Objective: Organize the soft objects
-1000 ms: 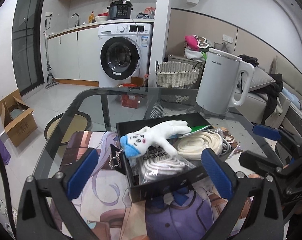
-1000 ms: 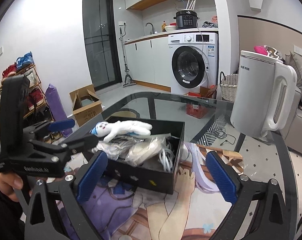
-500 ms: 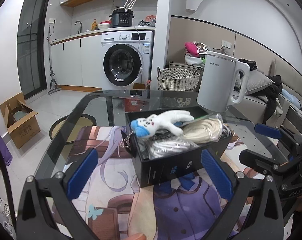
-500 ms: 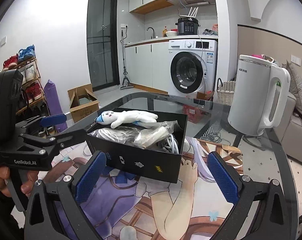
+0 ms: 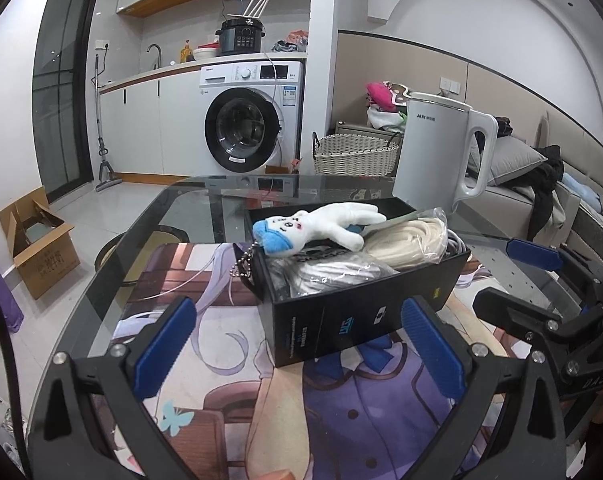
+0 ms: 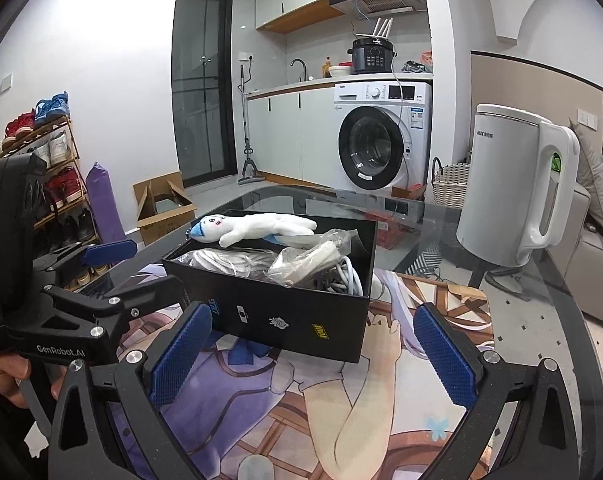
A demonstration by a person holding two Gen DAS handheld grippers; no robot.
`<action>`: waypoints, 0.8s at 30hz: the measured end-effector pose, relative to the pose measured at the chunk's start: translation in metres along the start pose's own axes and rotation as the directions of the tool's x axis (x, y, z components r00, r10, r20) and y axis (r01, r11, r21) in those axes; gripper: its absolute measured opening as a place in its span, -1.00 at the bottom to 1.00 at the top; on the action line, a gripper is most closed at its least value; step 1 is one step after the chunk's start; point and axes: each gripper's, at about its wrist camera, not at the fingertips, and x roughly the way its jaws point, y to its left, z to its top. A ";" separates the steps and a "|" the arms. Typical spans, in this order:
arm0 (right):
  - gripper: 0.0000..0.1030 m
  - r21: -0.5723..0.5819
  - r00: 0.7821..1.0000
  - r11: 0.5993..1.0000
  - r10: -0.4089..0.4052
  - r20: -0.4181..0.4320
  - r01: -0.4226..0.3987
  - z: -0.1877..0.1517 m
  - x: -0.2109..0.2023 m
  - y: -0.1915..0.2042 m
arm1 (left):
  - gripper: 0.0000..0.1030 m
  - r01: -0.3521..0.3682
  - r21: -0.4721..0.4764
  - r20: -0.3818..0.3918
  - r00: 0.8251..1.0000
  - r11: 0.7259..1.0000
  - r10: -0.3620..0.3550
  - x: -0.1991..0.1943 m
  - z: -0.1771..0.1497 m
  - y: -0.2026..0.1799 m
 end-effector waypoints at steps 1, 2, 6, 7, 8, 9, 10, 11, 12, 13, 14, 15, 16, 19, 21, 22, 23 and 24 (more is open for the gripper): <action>0.99 0.001 1.000 1.000 -0.005 0.001 0.005 0.000 0.000 0.000 | 1.00 -0.002 0.001 0.004 1.000 1.000 0.002 -0.001 0.000 0.000; 0.99 0.001 1.000 1.000 -0.011 0.002 0.011 -0.001 -0.001 0.001 | 1.00 -0.005 0.004 0.005 1.000 1.000 0.005 -0.002 0.000 -0.001; 0.99 -0.015 1.000 1.000 -0.025 0.016 0.025 -0.001 -0.004 0.004 | 1.00 -0.003 0.016 0.016 1.000 1.000 0.003 -0.003 -0.001 -0.003; 0.99 -0.020 1.000 1.000 -0.022 0.020 0.023 -0.001 -0.004 0.005 | 1.00 -0.004 0.017 0.016 1.000 1.000 0.004 -0.003 -0.001 -0.003; 0.99 -0.024 0.999 0.999 -0.022 0.023 0.022 -0.001 -0.005 0.006 | 1.00 -0.005 0.015 0.018 1.000 1.000 0.005 -0.004 -0.001 -0.004; 0.99 -0.027 0.999 0.999 -0.023 0.027 0.024 -0.001 -0.006 0.007 | 1.00 -0.005 0.012 0.019 1.000 1.000 0.005 -0.004 -0.001 -0.003; 0.99 -0.027 0.999 0.999 -0.022 0.027 0.023 -0.001 -0.006 0.006 | 1.00 -0.004 0.010 0.020 1.000 1.000 0.004 -0.005 -0.002 -0.003; 0.99 -0.025 0.999 0.999 -0.022 0.026 0.022 -0.001 -0.006 0.006 | 1.00 -0.004 0.008 0.021 1.000 1.000 0.003 -0.005 -0.002 -0.003; 0.99 -0.024 0.999 0.999 -0.022 0.025 0.023 -0.002 -0.006 0.006 | 1.00 -0.003 0.007 0.023 1.000 1.000 0.003 -0.005 -0.002 -0.003; 0.99 -0.021 1.000 1.000 -0.022 0.023 0.022 -0.002 -0.005 0.006 | 1.00 -0.002 0.007 0.025 1.000 1.000 0.002 -0.006 -0.001 -0.003; 0.99 -0.019 1.000 1.000 -0.021 0.021 0.021 -0.002 -0.005 0.005 | 1.00 -0.003 0.007 0.025 1.000 1.000 0.002 -0.006 -0.002 -0.003; 0.99 -0.016 1.000 1.000 -0.020 0.021 0.020 -0.002 -0.005 0.004 | 1.00 -0.003 0.007 0.025 1.000 1.000 0.003 -0.006 -0.002 -0.003; 0.99 -0.013 1.000 1.000 -0.019 0.023 0.020 -0.002 -0.005 0.004 | 1.00 -0.003 0.008 0.025 1.000 1.000 0.003 -0.006 -0.002 -0.003; 0.99 -0.009 0.999 1.000 -0.018 0.034 0.018 -0.003 -0.007 0.002 | 1.00 -0.003 0.009 0.026 1.000 1.000 0.003 -0.007 -0.002 -0.003; 0.99 -0.006 0.999 1.000 -0.018 0.038 0.018 -0.003 -0.008 0.002 | 1.00 -0.002 0.009 0.024 1.000 1.000 0.001 -0.006 -0.002 -0.003; 0.99 -0.006 0.999 1.000 -0.017 0.039 0.018 -0.003 -0.008 0.002 | 1.00 -0.001 0.009 0.024 1.000 1.000 0.001 -0.006 -0.002 -0.003; 0.99 -0.006 0.999 1.000 -0.017 0.038 0.017 -0.003 -0.008 0.002 | 1.00 0.000 0.009 0.024 1.000 1.000 0.000 -0.006 -0.002 -0.003; 0.99 -0.006 0.999 1.000 -0.018 0.037 0.018 -0.003 -0.008 0.002 | 1.00 -0.001 0.009 0.024 1.000 1.000 0.000 -0.006 -0.002 -0.003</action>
